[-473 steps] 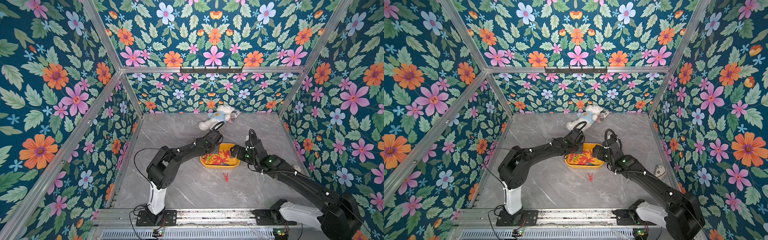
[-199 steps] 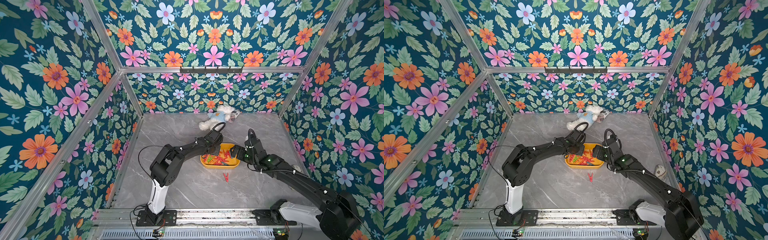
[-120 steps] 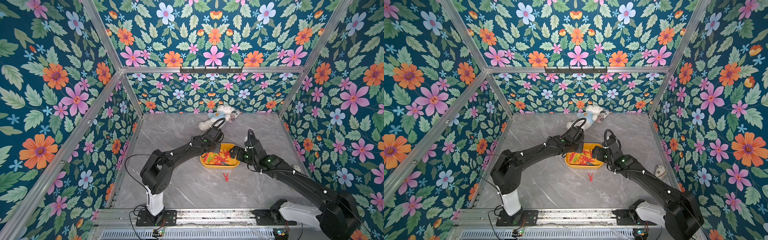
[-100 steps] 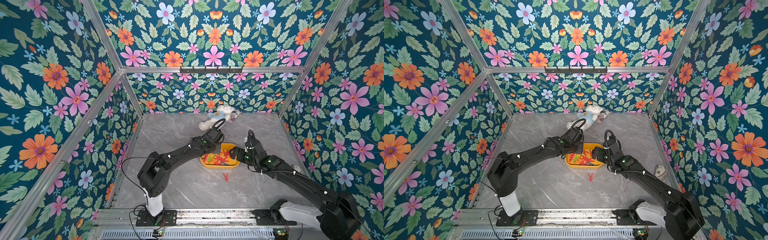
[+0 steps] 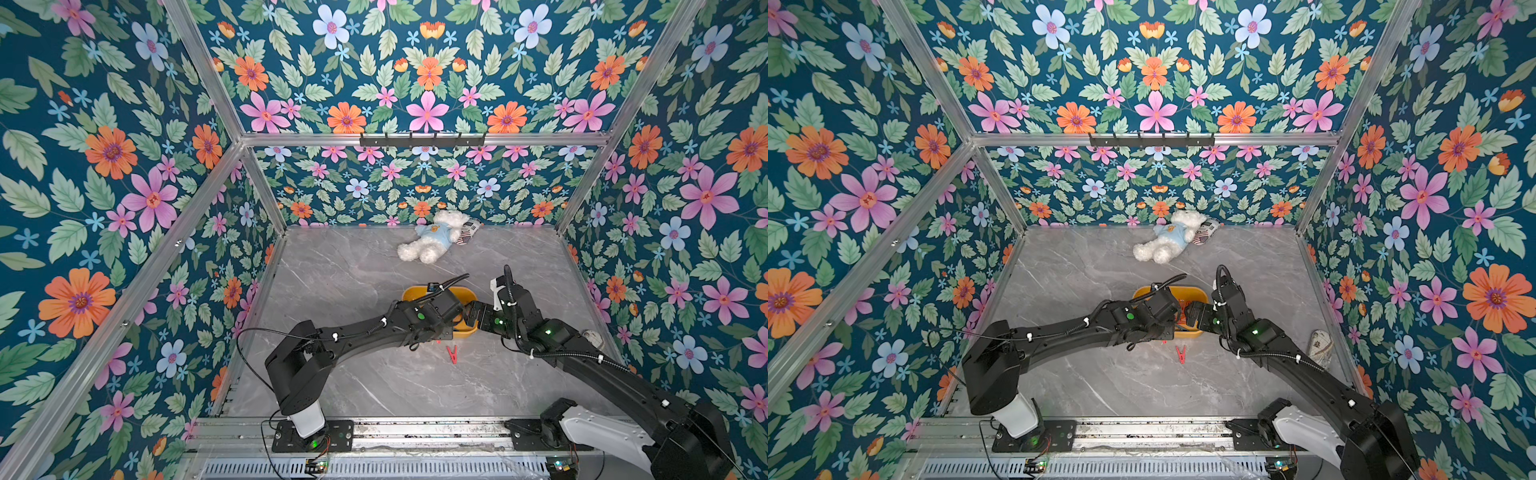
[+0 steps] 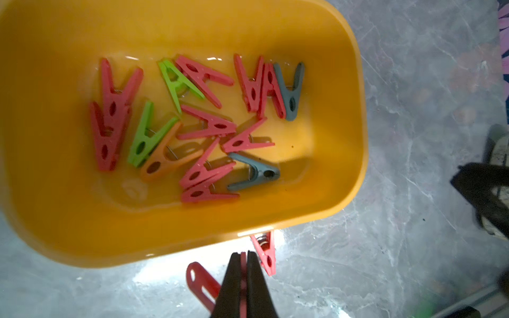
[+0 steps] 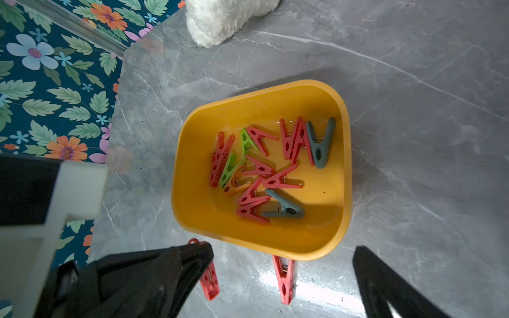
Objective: Take the clothespins out of the storage box
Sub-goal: Place the clothespin at the center of the board.
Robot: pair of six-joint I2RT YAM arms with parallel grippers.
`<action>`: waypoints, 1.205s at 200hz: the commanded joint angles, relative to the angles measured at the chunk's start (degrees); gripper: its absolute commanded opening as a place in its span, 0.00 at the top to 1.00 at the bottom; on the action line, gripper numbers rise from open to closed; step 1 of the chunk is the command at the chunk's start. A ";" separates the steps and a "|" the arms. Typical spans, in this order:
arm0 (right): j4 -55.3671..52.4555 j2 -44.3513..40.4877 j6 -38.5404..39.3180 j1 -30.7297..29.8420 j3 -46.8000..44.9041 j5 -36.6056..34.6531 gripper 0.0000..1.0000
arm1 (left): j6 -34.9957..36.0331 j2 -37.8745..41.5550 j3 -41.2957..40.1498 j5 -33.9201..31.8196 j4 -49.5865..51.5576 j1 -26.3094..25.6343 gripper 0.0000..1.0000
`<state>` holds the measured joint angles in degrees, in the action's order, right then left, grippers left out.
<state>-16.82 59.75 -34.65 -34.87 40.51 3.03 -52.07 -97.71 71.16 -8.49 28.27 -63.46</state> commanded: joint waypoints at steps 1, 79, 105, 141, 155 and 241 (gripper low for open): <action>-1.51 -1.61 0.39 -0.01 -0.60 0.66 0.01 | -5.36 -0.53 -1.24 -1.75 -0.22 -1.46 1.00; -4.27 -6.81 -1.00 -0.01 -3.67 0.24 0.01 | -4.55 -5.32 -2.98 -0.68 -1.90 -3.16 1.00; -4.47 -7.45 -1.38 0.05 -3.86 0.05 0.01 | -3.50 -7.59 -2.26 -0.83 -0.72 -3.20 1.00; -4.46 -7.63 -1.67 -0.02 -3.95 -0.04 0.01 | -2.04 -9.35 -1.20 -1.10 -0.24 -3.16 1.00; -4.40 -7.54 -1.80 0.01 -3.95 -0.04 0.01 | -1.72 -10.18 -0.56 -0.96 -0.15 -3.20 1.00; -3.75 -6.84 -2.16 -0.02 -3.88 0.14 0.01 | -0.92 -10.77 -0.50 -0.04 -0.55 -3.10 0.84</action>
<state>-22.92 52.64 -35.62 -34.72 36.23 2.31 -53.58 -108.86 70.28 -7.99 27.18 -66.50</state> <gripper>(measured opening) 0.993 0.148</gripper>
